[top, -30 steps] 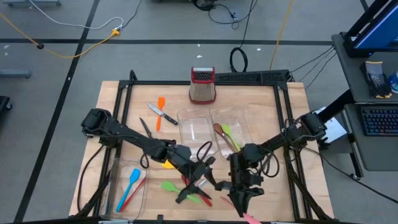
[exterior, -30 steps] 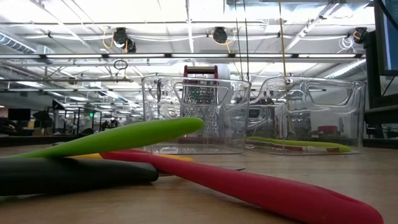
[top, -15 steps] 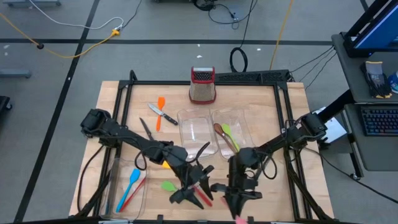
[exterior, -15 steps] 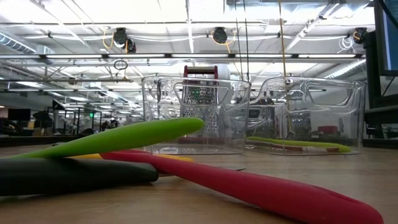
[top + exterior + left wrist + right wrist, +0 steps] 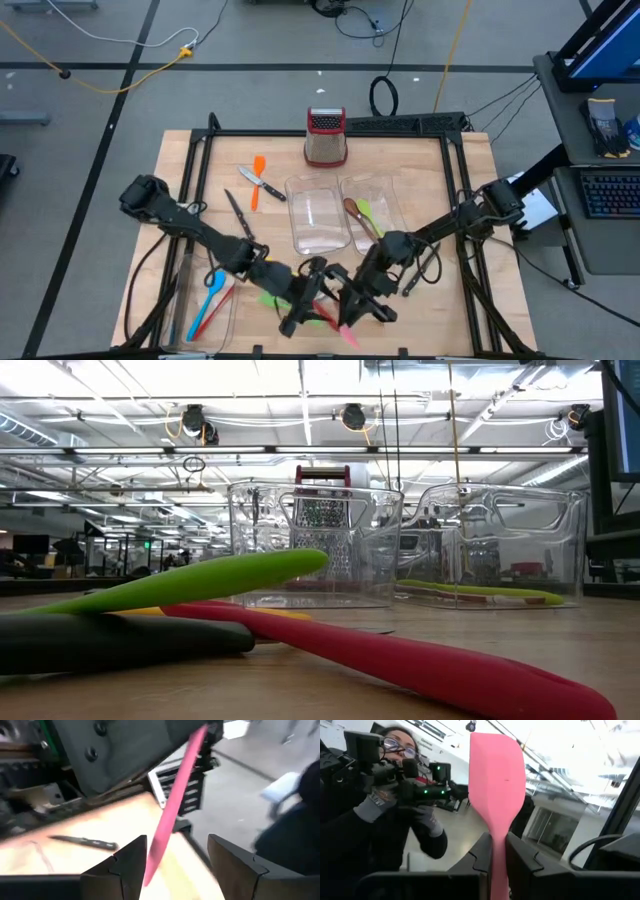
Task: Pick & Place Kitchen Items
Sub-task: Put the pink spatula into the left transparent bin
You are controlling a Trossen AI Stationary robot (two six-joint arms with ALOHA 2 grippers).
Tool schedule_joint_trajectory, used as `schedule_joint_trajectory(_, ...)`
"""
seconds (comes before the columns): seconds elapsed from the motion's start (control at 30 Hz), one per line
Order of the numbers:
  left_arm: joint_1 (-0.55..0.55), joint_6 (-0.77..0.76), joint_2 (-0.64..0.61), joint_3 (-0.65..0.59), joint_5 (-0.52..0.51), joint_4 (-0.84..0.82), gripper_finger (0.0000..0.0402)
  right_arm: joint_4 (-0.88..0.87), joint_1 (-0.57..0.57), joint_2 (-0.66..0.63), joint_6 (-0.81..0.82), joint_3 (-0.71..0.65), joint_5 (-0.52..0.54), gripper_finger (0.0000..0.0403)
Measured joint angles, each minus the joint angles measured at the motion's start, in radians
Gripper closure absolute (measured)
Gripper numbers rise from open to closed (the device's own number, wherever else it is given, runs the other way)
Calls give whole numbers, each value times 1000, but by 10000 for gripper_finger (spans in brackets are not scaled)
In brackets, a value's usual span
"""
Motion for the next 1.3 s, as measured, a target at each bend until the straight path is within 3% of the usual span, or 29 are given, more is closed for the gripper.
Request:
schedule_joint_trajectory(0.13,-18,69,-3,0,-78,-12,188,16,1,3,-33,0,-6,381)
schedule_joint_trajectory(0.47,1,78,-2,-21,-53,26,188,68,-17,13,-20,-20,-64,381)
schedule_joint_trajectory(0.67,18,63,-2,-32,-51,45,188,192,-45,13,30,-65,-122,381)
schedule_joint_trajectory(0.9,58,48,-1,-32,12,30,188,199,-74,13,86,-68,-142,381)
schedule_joint_trajectory(1.2,125,31,-20,-33,119,-14,188,289,-154,13,264,-69,-273,381)
schedule_joint_trajectory(1.3,151,32,-31,-34,174,-16,188,334,-165,13,287,-90,-269,381)
